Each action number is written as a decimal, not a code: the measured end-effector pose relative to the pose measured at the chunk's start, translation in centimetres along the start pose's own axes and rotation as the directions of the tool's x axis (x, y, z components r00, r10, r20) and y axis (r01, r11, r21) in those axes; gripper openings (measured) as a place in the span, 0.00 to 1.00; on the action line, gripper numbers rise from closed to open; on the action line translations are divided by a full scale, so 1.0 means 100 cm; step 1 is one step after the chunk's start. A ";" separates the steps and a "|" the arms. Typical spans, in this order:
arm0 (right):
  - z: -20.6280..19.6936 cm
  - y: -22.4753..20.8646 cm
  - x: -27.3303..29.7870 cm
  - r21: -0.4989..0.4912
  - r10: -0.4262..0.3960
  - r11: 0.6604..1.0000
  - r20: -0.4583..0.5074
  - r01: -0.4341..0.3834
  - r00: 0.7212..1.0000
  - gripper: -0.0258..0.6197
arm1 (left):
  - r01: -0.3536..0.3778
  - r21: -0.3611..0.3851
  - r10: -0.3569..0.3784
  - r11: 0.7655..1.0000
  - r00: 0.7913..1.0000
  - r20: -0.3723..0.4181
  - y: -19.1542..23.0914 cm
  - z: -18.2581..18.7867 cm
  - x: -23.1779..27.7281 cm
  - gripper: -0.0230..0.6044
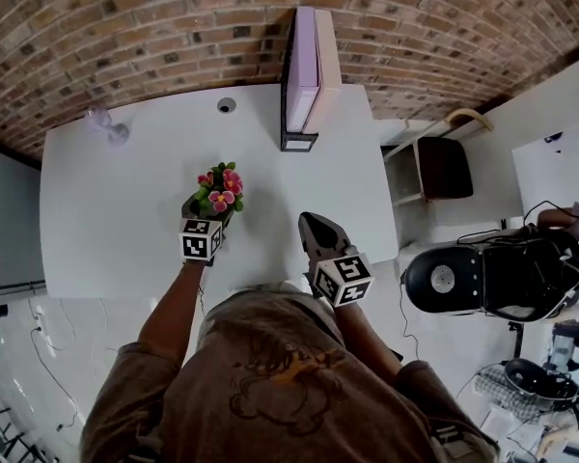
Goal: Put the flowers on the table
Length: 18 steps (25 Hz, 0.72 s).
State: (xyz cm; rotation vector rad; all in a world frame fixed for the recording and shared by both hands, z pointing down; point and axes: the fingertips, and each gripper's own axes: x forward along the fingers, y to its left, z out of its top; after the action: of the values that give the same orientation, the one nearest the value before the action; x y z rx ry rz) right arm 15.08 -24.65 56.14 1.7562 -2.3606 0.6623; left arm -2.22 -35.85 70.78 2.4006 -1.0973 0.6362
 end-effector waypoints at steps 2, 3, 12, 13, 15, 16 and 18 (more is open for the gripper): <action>0.001 0.000 0.001 -0.001 0.010 1.000 -0.001 -0.010 1.000 0.05 | -0.004 -0.004 0.004 1.000 1.000 0.001 -0.001 0.001 -0.005 0.59; 0.002 0.001 0.002 -0.001 0.015 1.000 -0.001 -0.015 1.000 0.05 | -0.006 -0.005 0.006 1.000 1.000 0.002 -0.001 0.001 -0.007 0.59; 0.002 0.013 0.011 -0.014 0.066 0.998 -0.003 -0.066 0.998 0.05 | -0.020 -0.001 0.020 1.000 0.999 0.038 -0.001 0.011 -0.040 0.59; 0.002 0.015 0.012 -0.016 0.073 0.997 -0.003 -0.073 0.997 0.05 | -0.020 0.002 0.020 1.000 0.999 0.045 -0.001 0.013 -0.044 0.59; 0.001 0.017 0.015 -0.018 0.084 0.996 -0.004 -0.084 0.996 0.05 | -0.020 0.006 0.020 1.000 0.998 0.056 -0.001 0.016 -0.051 0.59; 0.001 0.018 0.016 -0.019 0.088 0.996 -0.005 -0.089 0.996 0.05 | -0.019 0.006 0.019 1.000 0.998 0.059 -0.001 0.017 -0.055 0.59; 0.003 0.020 0.018 -0.020 0.098 0.995 -0.005 -0.098 0.995 0.05 | -0.017 0.003 0.017 1.000 0.998 0.064 -0.003 0.018 -0.063 0.59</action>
State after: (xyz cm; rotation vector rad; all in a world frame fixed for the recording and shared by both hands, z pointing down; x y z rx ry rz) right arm 12.64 -25.92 56.02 1.6388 -2.4549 0.6516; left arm -5.25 -32.99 65.75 2.4325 -1.1446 0.5717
